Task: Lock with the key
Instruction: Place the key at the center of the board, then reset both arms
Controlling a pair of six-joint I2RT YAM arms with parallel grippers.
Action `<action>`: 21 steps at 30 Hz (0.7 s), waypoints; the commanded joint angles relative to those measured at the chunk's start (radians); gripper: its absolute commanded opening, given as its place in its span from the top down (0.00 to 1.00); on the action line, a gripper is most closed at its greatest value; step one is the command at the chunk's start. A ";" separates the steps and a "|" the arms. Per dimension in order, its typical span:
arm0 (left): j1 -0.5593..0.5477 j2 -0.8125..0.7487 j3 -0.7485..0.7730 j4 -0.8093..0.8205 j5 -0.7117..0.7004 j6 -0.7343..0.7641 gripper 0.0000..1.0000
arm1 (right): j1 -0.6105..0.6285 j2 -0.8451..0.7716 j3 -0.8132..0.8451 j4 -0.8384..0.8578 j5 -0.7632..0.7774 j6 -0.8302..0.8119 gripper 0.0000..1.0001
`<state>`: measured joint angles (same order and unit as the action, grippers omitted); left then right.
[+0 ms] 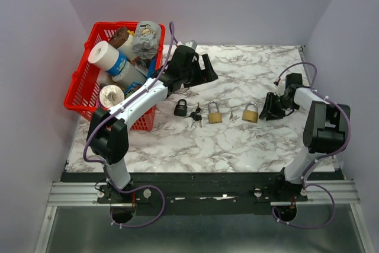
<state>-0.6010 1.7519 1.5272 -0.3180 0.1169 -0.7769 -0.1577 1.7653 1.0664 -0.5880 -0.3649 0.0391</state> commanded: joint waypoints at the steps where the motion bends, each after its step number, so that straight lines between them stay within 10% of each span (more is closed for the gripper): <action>1: 0.012 -0.052 0.025 -0.026 0.000 0.053 0.01 | -0.002 -0.020 0.044 -0.044 0.057 -0.028 0.47; 9: 0.046 -0.075 0.203 -0.173 -0.007 0.255 0.01 | -0.006 -0.145 0.113 -0.090 0.000 -0.123 0.28; 21: 0.389 0.080 0.747 -0.595 0.204 0.533 0.01 | -0.003 -0.274 0.403 -0.193 -0.241 -0.134 0.00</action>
<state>-0.3134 1.7718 2.1166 -0.6796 0.2501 -0.3878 -0.1593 1.5219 1.3945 -0.7200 -0.4858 -0.1135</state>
